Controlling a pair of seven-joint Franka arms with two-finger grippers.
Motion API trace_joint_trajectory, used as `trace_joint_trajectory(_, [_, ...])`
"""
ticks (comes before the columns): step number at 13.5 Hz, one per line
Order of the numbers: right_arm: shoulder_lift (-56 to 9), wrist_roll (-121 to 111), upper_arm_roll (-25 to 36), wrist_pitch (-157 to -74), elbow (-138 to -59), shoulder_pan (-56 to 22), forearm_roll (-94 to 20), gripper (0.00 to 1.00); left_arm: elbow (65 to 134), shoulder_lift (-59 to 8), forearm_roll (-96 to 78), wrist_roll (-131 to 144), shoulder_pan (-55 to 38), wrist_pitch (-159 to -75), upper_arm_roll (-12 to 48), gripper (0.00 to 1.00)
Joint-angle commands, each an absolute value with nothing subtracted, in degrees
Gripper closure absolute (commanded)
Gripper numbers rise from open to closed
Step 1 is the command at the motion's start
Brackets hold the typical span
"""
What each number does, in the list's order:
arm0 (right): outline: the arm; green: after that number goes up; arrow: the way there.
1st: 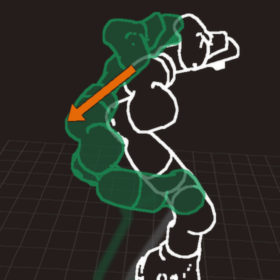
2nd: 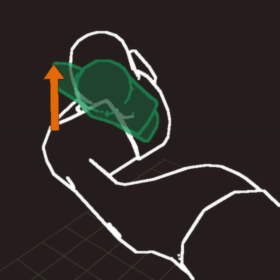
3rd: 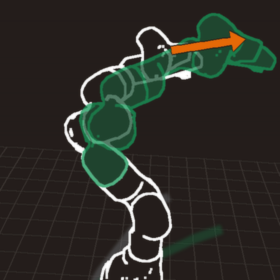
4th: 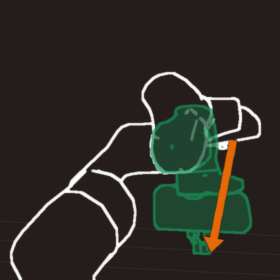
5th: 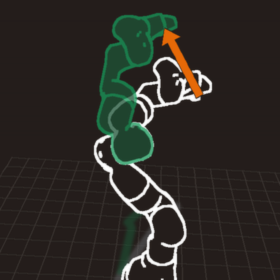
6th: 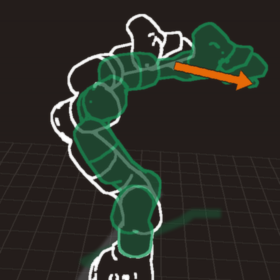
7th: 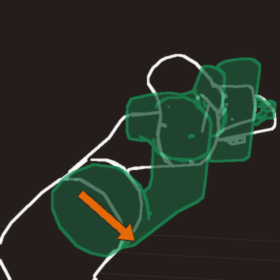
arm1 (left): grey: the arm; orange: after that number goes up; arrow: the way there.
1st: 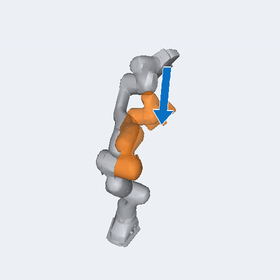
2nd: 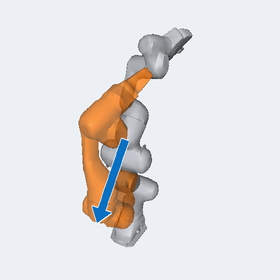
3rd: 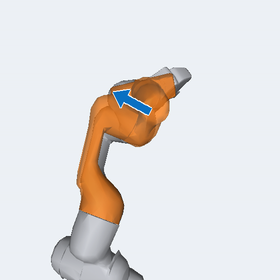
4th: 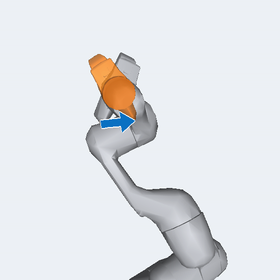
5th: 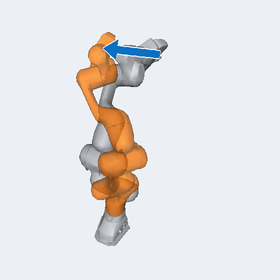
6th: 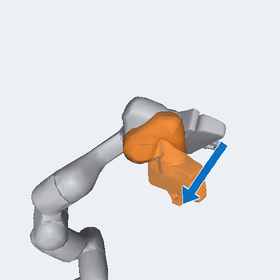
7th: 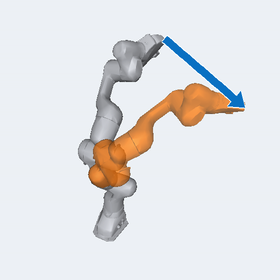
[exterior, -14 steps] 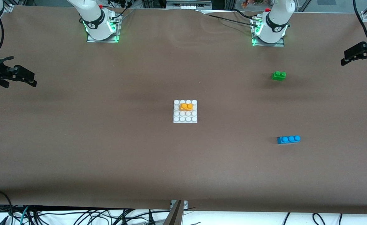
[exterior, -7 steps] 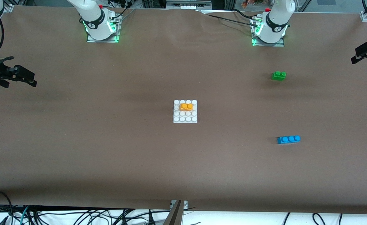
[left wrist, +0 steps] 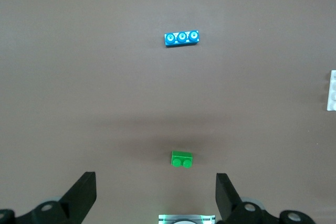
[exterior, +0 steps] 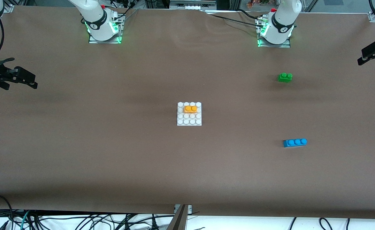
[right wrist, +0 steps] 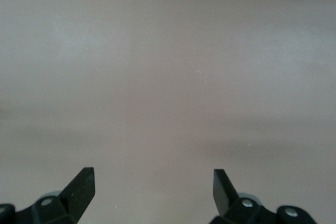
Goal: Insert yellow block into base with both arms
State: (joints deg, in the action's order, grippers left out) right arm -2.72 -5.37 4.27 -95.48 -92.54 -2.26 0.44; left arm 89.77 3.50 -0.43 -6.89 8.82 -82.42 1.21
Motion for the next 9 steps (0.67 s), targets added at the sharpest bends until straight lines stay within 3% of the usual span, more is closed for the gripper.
trace_joint_trajectory(1, [-3.3,-5.5,4.0,-94.7,-91.4,-2.1,0.5,0.00,88.4,3.2,0.4,-8.0,8.6,-81.7,1.5,0.00])
trace_joint_trajectory(9, [-3.6,-5.9,4.0,-94.8,-91.3,-2.1,0.7,0.00,88.4,3.2,0.1,-8.0,8.5,-81.7,1.5,0.00])
